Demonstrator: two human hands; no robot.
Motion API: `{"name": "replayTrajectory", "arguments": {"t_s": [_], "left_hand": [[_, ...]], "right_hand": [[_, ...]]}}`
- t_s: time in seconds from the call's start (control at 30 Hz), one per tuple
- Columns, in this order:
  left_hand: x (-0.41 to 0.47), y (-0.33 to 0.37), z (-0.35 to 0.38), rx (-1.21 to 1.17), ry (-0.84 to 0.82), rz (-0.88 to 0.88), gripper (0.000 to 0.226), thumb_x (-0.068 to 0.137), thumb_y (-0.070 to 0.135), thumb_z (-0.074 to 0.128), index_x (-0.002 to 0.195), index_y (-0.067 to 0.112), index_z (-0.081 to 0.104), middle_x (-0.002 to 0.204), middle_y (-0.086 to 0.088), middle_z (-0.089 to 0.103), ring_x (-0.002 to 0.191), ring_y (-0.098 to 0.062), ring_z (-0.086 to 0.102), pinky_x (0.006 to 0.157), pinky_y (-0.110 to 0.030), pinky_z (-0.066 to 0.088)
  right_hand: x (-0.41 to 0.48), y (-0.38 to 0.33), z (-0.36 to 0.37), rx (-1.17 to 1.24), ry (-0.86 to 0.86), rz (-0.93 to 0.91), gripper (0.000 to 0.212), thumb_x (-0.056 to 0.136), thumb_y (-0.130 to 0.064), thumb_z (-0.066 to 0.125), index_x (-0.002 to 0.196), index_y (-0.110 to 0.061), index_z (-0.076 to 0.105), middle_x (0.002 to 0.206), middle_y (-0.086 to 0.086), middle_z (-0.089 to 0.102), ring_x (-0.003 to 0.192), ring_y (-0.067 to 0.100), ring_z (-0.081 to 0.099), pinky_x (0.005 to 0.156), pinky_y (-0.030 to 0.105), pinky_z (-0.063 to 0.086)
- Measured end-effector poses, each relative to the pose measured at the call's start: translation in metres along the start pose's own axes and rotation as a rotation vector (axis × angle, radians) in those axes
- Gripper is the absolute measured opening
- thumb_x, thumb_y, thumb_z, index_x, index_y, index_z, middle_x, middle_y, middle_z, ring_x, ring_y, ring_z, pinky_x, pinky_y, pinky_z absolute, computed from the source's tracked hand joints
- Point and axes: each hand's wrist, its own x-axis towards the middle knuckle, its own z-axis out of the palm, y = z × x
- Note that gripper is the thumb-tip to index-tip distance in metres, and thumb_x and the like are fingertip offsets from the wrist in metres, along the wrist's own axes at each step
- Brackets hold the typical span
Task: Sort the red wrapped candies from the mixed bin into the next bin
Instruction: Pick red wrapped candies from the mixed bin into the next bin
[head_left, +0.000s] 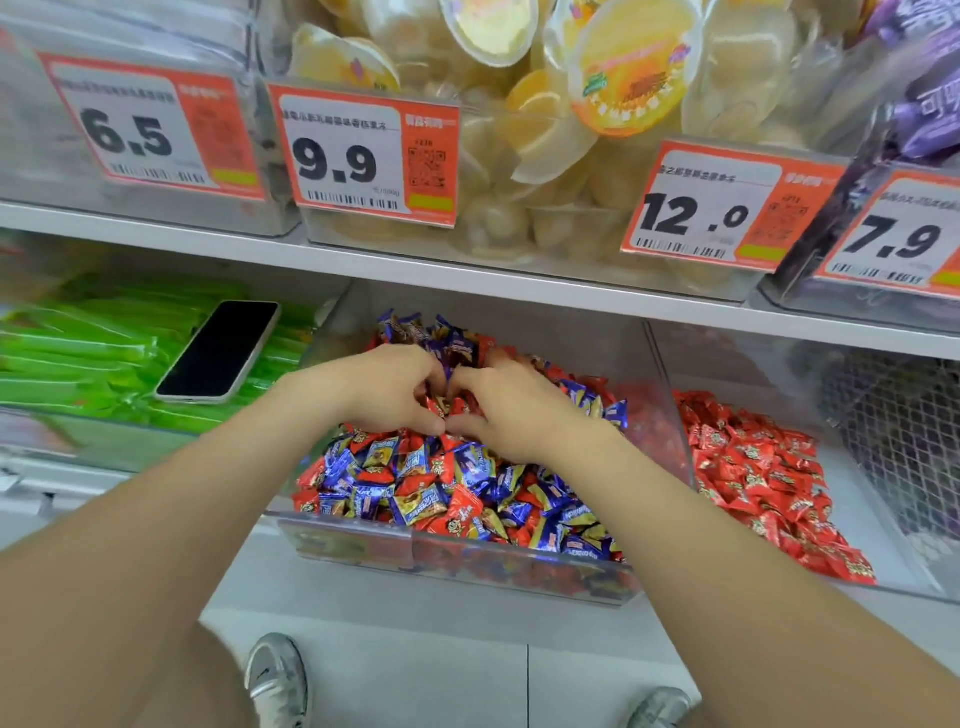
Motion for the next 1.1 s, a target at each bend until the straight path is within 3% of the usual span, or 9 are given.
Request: {"name": "replayTrajectory", "arguments": {"t_s": [0.1, 0.2, 0.3, 0.47, 0.7, 0.8, 0.9, 1.03, 1.1], "left_hand": [[0.001, -0.004, 0.004, -0.024, 0.071, 0.034, 0.032, 0.088, 0.043, 0.082, 0.113, 0.024, 0.076, 0.109, 0.013, 0.068, 0.105, -0.011, 0.064, 0.091, -0.03, 0.049], [-0.001, -0.005, 0.005, -0.075, 0.105, 0.048, 0.011, 0.095, 0.038, 0.074, 0.098, 0.027, 0.077, 0.096, 0.014, 0.072, 0.093, -0.009, 0.067, 0.088, -0.033, 0.053], [-0.005, -0.004, 0.004, -0.093, 0.167, 0.051, 0.015, 0.104, 0.029, 0.06, 0.097, 0.025, 0.072, 0.087, 0.007, 0.072, 0.08, -0.013, 0.067, 0.075, -0.032, 0.053], [-0.013, 0.0, 0.002, -0.207, 0.19, 0.042, 0.023, 0.105, 0.013, 0.039, 0.099, 0.022, 0.06, 0.074, -0.003, 0.063, 0.057, -0.014, 0.049, 0.057, -0.03, 0.043], [-0.011, 0.009, 0.01, -0.115, 0.194, 0.047, 0.052, 0.103, 0.059, 0.05, 0.071, 0.018, 0.046, 0.059, 0.003, 0.048, 0.055, -0.016, 0.047, 0.063, -0.04, 0.046], [-0.011, 0.016, 0.013, -0.083, 0.159, 0.068, 0.038, 0.101, 0.059, 0.055, 0.096, 0.022, 0.059, 0.06, 0.007, 0.05, 0.054, -0.01, 0.047, 0.058, -0.036, 0.039], [-0.01, 0.018, 0.014, -0.052, 0.08, 0.057, 0.039, 0.101, 0.054, 0.06, 0.127, 0.027, 0.051, 0.07, 0.008, 0.049, 0.063, -0.006, 0.048, 0.064, -0.035, 0.039], [-0.005, 0.015, 0.018, 0.037, -0.059, -0.024, 0.047, 0.099, 0.058, 0.06, 0.125, 0.019, 0.05, 0.092, 0.001, 0.055, 0.082, -0.013, 0.054, 0.074, -0.037, 0.047], [-0.002, 0.014, 0.02, 0.065, -0.089, -0.049, 0.049, 0.099, 0.057, 0.06, 0.123, 0.015, 0.048, 0.11, -0.007, 0.056, 0.096, -0.023, 0.058, 0.089, -0.044, 0.052]], "right_hand": [[0.006, 0.004, -0.006, 0.085, -0.018, -0.026, 0.032, 0.101, -0.043, 0.067, 0.128, -0.026, 0.069, 0.108, 0.008, 0.066, 0.101, 0.032, 0.064, 0.081, 0.041, 0.054], [0.006, 0.015, -0.014, 0.129, -0.011, 0.001, 0.029, 0.103, -0.035, 0.066, 0.129, -0.022, 0.069, 0.122, 0.005, 0.07, 0.112, 0.027, 0.063, 0.091, 0.037, 0.052], [0.001, 0.025, -0.021, 0.245, 0.0, 0.055, 0.025, 0.104, -0.033, 0.065, 0.127, -0.024, 0.068, 0.126, -0.001, 0.068, 0.116, 0.021, 0.063, 0.093, 0.03, 0.047], [-0.019, 0.023, -0.039, 0.553, 0.057, 0.133, 0.019, 0.11, -0.034, 0.05, 0.119, -0.024, 0.062, 0.097, 0.0, 0.068, 0.084, 0.021, 0.065, 0.078, 0.041, 0.056], [-0.036, 0.018, -0.045, 0.495, 0.164, 0.322, 0.051, 0.105, -0.045, 0.04, 0.073, -0.009, 0.058, 0.072, 0.014, 0.059, 0.067, 0.027, 0.054, 0.064, 0.035, 0.043], [-0.034, 0.023, -0.04, 0.486, 0.163, 0.292, 0.057, 0.103, -0.054, 0.053, 0.076, -0.005, 0.063, 0.072, 0.012, 0.072, 0.063, 0.022, 0.061, 0.068, 0.037, 0.053], [-0.03, 0.028, -0.036, 0.484, 0.141, 0.276, 0.029, 0.096, -0.048, 0.069, 0.085, -0.022, 0.063, 0.072, 0.0, 0.071, 0.065, 0.017, 0.062, 0.066, 0.033, 0.054], [-0.024, 0.028, -0.032, 0.378, 0.166, 0.214, 0.009, 0.091, -0.022, 0.069, 0.096, -0.025, 0.062, 0.089, -0.005, 0.067, 0.074, 0.016, 0.062, 0.061, 0.026, 0.047], [-0.02, 0.025, -0.026, 0.295, 0.127, 0.123, 0.016, 0.094, -0.026, 0.067, 0.109, -0.029, 0.066, 0.106, -0.005, 0.07, 0.088, 0.019, 0.066, 0.076, 0.031, 0.054]]}}
